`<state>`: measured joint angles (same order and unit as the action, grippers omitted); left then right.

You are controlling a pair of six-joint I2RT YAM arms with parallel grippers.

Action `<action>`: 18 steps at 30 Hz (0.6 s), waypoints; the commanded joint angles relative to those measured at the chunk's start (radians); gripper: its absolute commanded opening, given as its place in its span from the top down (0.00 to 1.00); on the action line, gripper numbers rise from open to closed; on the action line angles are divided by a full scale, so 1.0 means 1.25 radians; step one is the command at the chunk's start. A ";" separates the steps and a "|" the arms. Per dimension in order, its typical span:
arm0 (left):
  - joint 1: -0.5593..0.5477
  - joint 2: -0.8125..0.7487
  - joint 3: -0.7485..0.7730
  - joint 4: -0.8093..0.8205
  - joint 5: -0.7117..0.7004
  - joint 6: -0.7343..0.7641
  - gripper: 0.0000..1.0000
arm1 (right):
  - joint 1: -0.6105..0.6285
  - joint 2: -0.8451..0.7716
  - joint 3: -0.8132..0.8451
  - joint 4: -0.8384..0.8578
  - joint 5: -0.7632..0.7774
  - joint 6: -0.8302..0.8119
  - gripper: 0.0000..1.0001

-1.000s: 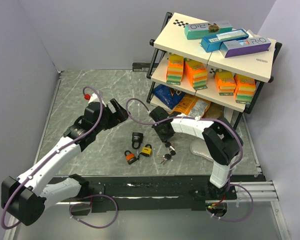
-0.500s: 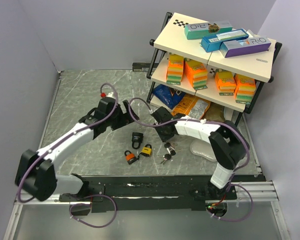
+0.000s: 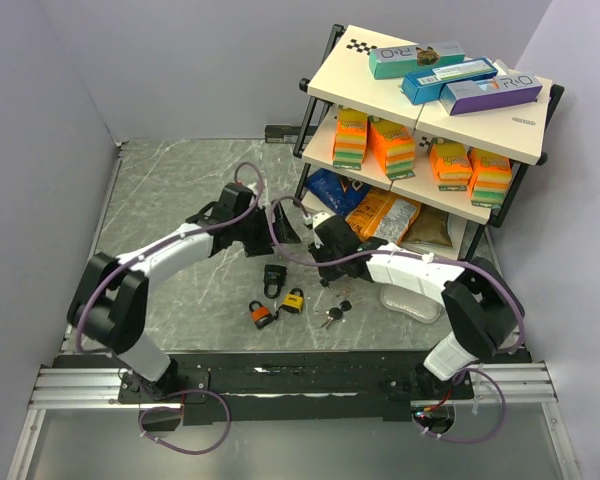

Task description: Unlock with the key

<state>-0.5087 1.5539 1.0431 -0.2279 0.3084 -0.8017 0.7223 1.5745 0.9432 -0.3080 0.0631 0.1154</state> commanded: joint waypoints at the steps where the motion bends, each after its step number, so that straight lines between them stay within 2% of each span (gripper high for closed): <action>1: 0.002 0.076 0.045 0.055 0.132 0.017 0.02 | 0.007 -0.079 -0.039 0.100 -0.027 -0.017 1.00; 10: -0.002 0.164 0.063 0.134 0.250 -0.010 0.12 | 0.010 -0.126 -0.072 0.145 -0.046 -0.037 1.00; 14: -0.018 0.190 0.078 0.143 0.270 -0.015 0.13 | 0.011 -0.133 -0.073 0.148 -0.066 -0.043 1.00; 18: -0.024 0.216 0.086 0.152 0.291 -0.019 0.20 | 0.012 -0.147 -0.077 0.152 -0.071 -0.044 1.00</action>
<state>-0.5255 1.8034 1.1122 -0.0906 0.6090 -0.8104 0.7288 1.4456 0.8562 -0.1673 -0.0048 0.0761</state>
